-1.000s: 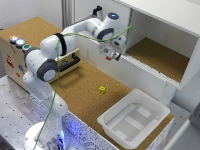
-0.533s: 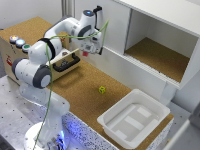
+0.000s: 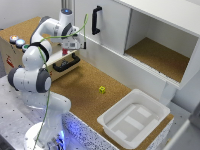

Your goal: Store the pink block in the drawer

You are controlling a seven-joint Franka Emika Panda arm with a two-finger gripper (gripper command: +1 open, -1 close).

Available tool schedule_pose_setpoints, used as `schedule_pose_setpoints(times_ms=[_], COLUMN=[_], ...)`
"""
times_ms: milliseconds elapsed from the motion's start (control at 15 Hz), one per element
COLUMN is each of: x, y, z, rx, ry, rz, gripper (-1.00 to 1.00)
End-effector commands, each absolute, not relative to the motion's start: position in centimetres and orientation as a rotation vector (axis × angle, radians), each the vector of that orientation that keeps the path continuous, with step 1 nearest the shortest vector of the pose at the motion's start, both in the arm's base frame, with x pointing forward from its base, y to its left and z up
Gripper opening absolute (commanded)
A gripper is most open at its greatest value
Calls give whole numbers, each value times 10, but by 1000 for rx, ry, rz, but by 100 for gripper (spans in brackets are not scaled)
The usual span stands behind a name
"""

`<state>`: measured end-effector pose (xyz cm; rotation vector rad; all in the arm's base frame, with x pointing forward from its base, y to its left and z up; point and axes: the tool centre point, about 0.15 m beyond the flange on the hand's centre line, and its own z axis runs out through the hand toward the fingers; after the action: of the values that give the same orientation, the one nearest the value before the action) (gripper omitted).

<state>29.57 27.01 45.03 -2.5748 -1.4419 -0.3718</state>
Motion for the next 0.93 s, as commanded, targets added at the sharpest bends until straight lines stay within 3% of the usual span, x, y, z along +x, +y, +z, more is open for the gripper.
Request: schedule_pose_setpoints(times_ms=[0,867], x=[282,298], y=[327,352], z=[411,344], rx=[-2421,-2215], ry=[-1632,-1880], rz=[-420,-200], gripper=[-100,-100])
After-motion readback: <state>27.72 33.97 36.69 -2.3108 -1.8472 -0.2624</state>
